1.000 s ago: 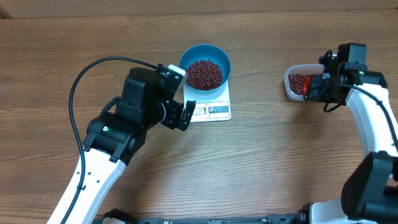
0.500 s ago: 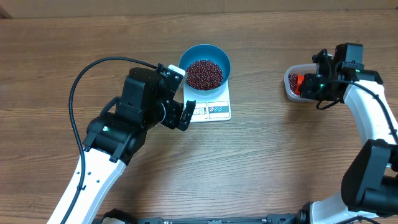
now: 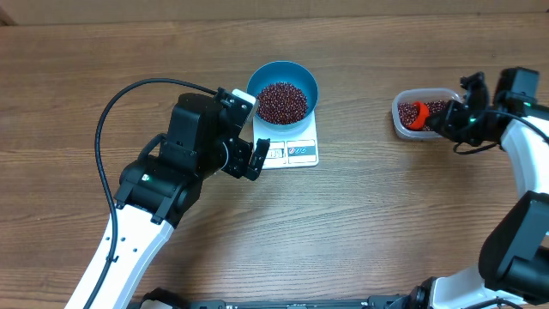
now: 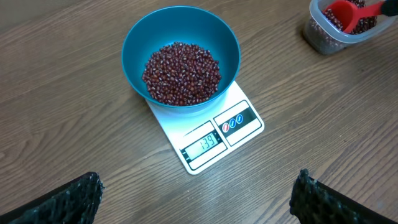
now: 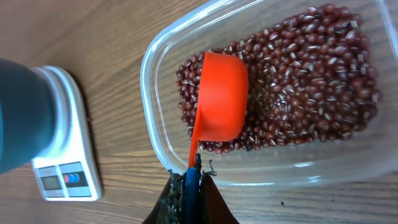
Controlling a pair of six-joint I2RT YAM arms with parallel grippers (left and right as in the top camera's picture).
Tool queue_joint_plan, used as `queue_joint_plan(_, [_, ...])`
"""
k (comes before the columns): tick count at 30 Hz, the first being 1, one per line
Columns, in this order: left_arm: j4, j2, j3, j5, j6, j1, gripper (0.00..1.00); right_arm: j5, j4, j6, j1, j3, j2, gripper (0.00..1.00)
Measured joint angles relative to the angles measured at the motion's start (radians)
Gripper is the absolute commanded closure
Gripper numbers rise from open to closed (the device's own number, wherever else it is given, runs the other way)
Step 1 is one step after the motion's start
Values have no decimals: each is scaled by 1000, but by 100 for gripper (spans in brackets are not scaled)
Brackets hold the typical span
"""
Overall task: Scoop item into bowl and weigh 150g on scale
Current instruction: 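Scoop beans with the red cup in the tub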
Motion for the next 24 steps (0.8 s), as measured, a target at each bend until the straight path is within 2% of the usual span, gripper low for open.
queue_joint_plan(16, [0, 0, 0, 0, 0, 0, 1, -317, -23, 2, -206, 0, 2, 96])
queue_joint_plan(24, [0, 0, 0, 0, 0, 0, 0, -476, -30, 1, -223, 0, 2, 96])
